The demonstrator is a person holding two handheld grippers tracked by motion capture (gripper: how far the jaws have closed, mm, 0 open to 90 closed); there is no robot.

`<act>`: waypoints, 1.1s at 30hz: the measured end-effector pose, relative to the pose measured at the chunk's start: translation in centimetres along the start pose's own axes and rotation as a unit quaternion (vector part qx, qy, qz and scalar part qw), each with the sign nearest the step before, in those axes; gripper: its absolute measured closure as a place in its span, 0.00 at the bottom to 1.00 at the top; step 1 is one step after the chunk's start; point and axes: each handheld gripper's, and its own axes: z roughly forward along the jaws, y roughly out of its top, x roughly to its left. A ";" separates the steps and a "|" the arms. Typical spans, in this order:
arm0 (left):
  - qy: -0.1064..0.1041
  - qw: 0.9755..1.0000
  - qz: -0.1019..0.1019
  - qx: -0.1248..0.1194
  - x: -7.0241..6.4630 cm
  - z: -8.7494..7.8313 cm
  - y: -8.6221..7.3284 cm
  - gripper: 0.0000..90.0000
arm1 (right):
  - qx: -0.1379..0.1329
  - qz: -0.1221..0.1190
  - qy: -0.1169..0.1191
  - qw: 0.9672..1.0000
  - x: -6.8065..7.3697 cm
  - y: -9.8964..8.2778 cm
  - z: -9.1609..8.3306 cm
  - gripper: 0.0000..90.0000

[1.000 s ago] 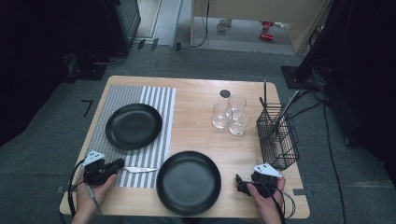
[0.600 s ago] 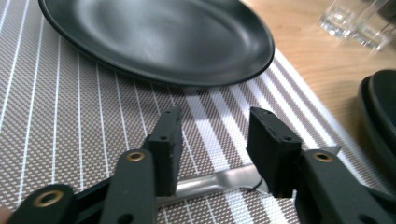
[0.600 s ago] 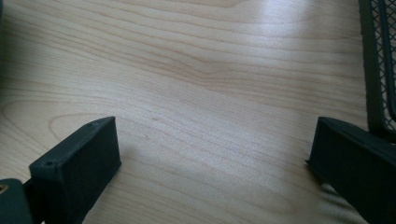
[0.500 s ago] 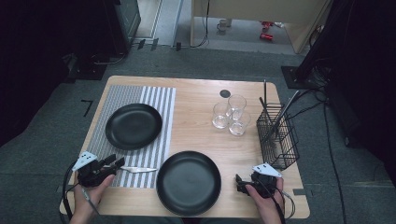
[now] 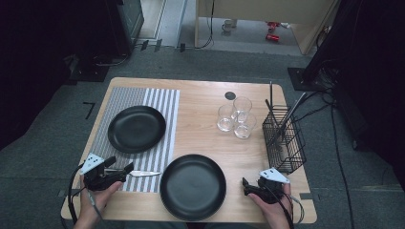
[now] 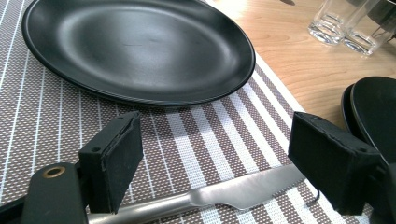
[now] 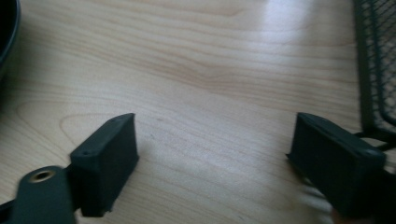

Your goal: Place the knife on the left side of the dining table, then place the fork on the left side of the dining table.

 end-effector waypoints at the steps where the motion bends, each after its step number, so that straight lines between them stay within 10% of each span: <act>1: 0.000 1.000 -0.001 0.001 0.0 0.0 0.0 0.20 | -0.010 -0.002 0.000 1.000 0.1 0.1 -0.3 0.18; 7: 0.008 1.000 -0.007 0.009 0.3 0.2 -0.1 0.20 | -0.084 0.030 -0.001 0.996 0.0 1.7 -3.5 0.35; 17: 0.012 1.000 -0.008 0.013 0.1 0.4 -0.2 0.20 | -0.166 0.011 -0.018 0.986 0.5 5.9 -8.1 0.44; 33: 0.000 1.000 0.005 0.021 -0.3 0.7 -0.3 0.23 | -0.215 0.020 -0.115 0.970 -2.0 11.6 -8.3 0.53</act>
